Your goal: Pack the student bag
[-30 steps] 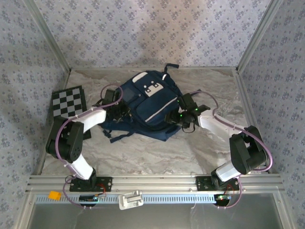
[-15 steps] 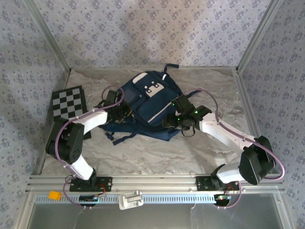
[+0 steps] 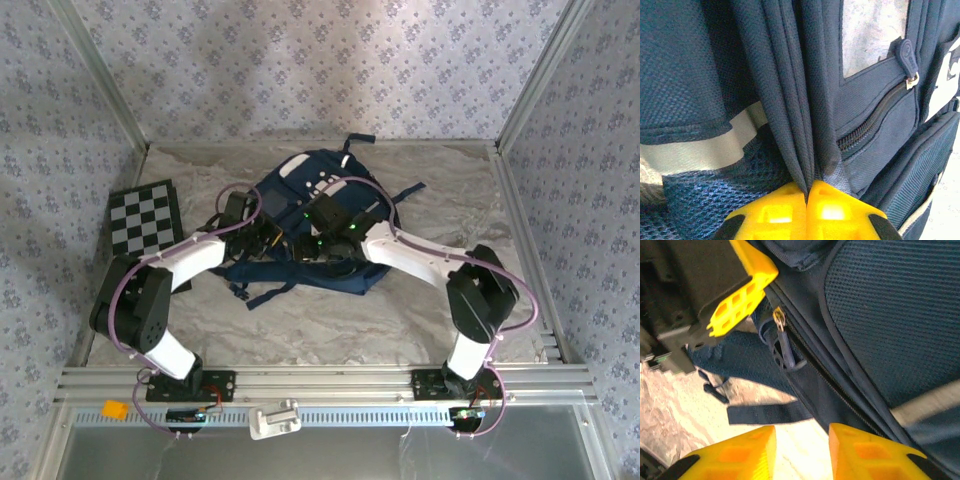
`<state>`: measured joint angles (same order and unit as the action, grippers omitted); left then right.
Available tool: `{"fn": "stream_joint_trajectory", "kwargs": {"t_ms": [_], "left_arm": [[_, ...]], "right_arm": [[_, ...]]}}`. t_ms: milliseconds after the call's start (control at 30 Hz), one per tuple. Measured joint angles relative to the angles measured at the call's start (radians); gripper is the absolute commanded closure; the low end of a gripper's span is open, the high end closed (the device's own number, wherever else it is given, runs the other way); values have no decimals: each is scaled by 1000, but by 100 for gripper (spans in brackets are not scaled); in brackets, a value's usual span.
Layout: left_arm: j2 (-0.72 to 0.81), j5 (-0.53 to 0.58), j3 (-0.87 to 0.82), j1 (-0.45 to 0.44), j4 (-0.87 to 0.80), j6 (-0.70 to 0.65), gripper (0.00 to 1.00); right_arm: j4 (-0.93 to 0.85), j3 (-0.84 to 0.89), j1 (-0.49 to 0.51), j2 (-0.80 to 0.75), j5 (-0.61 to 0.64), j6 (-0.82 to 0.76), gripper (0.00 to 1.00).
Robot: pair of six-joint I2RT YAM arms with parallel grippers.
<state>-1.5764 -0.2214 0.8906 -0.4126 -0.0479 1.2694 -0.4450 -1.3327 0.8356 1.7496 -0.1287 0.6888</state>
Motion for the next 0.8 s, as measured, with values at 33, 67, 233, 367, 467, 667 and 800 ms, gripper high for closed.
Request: {"fn": "stream_joint_trajectory", "kwargs": {"t_ms": [33,67,233,367,467,667,800], "left_arm": [[0,-3,0,0,0,1,100],[0,-5,-2,0,1,4,100],[0,-15,-5,0,8,8,100],[0,-18,-5,0,8,8,100],[0,-18,-5,0,8,8,100],[0,-18,-5,-2,16,9,100],[0,-18,-5,-3,15,8,100]], "right_arm": [[18,0,0,17,-5,1,70],[32,0,0,29,-10,2,71],[100,-2,5,92,-25,14,71],[121,-21,9,131,-28,25,71],[129,-36,9,146,-27,32,66],[136,-86,8,194,-32,36,66],[120,-113,9,218,-26,38,67]]}}
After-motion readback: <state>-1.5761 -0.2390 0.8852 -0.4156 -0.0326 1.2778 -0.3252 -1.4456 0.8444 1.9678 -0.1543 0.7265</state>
